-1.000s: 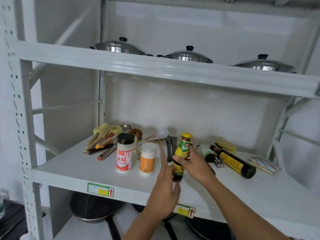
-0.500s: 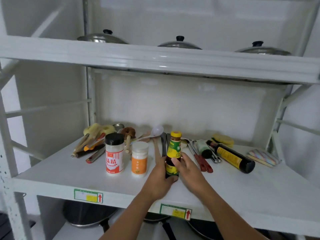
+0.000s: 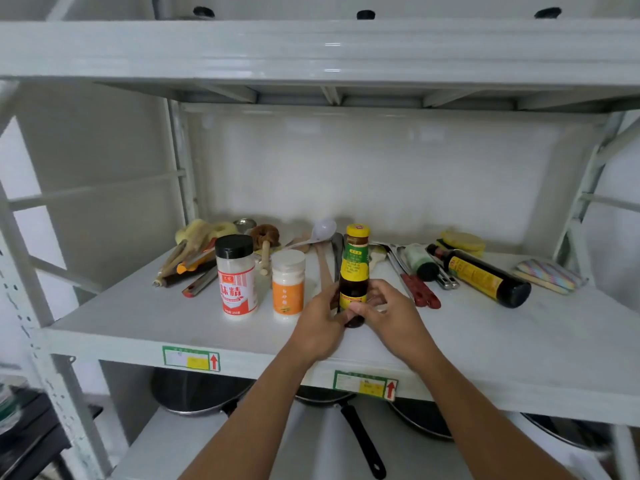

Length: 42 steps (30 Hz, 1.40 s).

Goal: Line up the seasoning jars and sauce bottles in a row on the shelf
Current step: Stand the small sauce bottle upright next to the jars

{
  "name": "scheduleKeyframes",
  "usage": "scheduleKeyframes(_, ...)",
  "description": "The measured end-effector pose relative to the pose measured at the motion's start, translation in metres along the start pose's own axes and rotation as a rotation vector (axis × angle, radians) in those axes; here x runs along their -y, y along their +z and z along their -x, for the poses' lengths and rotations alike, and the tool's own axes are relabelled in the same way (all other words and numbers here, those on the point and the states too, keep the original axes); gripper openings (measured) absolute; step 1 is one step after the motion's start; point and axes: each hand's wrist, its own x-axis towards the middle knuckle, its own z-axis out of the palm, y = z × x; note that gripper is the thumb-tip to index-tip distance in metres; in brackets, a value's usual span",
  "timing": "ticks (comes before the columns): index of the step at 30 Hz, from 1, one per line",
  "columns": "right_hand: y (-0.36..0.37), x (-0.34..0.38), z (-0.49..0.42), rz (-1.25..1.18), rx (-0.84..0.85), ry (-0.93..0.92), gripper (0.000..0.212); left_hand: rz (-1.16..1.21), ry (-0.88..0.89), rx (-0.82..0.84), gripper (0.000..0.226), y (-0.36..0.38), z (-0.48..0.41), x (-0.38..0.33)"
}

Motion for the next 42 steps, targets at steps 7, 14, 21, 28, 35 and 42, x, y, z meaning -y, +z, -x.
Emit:
scheduleKeyframes(7, 0.0023, 0.0031, 0.0047, 0.103, 0.073, -0.061, 0.034, -0.009, 0.024, -0.049, 0.045, 0.0006, 0.0017, -0.0005)
scheduleKeyframes(14, -0.0012, 0.0047, 0.0052, 0.036, 0.041, 0.009, 0.027, -0.011, -0.049, -0.093, 0.054, 0.0027, 0.0002, 0.0041)
scheduleKeyframes(21, -0.0008, 0.0035, 0.0059, 0.019, 0.043, 0.016, 0.028, 0.034, -0.066, -0.103, 0.051, 0.0000, 0.0014, 0.0020)
scheduleKeyframes(28, -0.0011, 0.0000, 0.0031, -0.033, 0.037, 0.050, 0.023, -0.037, -0.033, -0.142, 0.053, 0.0022, 0.0028, -0.0003)
scheduleKeyframes(35, -0.0040, 0.0022, 0.0032, -0.014, 0.093, -0.010, 0.030, 0.038, -0.085, -0.149, 0.046, 0.0001, 0.0028, 0.0017)
scheduleKeyframes(42, -0.0033, 0.0007, 0.0017, -0.007, 0.065, 0.006, 0.033, -0.054, -0.066, -0.135, 0.052, 0.0045, 0.0018, -0.0016)
